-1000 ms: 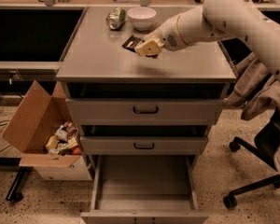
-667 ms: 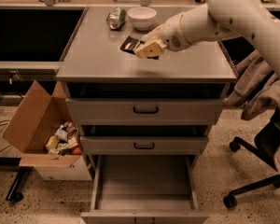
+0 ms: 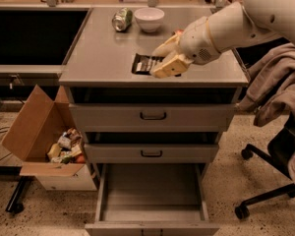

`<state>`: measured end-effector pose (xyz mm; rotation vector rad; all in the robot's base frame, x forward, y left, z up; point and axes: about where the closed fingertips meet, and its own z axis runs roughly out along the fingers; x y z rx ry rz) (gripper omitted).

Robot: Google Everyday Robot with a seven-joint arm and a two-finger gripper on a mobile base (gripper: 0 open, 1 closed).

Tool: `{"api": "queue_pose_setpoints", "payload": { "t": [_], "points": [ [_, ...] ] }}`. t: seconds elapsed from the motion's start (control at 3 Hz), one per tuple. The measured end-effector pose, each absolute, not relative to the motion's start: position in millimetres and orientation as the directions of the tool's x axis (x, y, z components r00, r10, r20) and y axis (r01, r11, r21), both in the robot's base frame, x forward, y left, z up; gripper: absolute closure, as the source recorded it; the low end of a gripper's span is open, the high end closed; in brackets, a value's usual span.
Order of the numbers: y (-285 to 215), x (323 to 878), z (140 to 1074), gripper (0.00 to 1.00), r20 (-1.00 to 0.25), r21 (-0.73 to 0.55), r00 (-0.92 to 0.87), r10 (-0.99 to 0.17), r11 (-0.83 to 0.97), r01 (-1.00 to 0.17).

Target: Place rxbar chocolate into bottom drawer

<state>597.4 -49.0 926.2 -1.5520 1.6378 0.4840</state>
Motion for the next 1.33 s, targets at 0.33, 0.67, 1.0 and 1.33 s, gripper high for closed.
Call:
{"api": "queue_pose_setpoints", "payload": {
  "t": [0.33, 0.67, 1.0, 1.33],
  "points": [
    [-47, 552, 889, 1.0, -0.726, -0.181, 0.057, -0.686, 0.109, -0.977],
    [-44, 546, 875, 1.0, -0.72, -0.156, 0.045, -0.693, 0.097, -0.983],
    [-44, 546, 873, 1.0, -0.718, -0.154, 0.046, -0.694, 0.095, -0.983],
    [-50, 537, 833, 1.0, -0.7, -0.142, 0.056, -0.712, 0.062, -0.988]
  ]
}}
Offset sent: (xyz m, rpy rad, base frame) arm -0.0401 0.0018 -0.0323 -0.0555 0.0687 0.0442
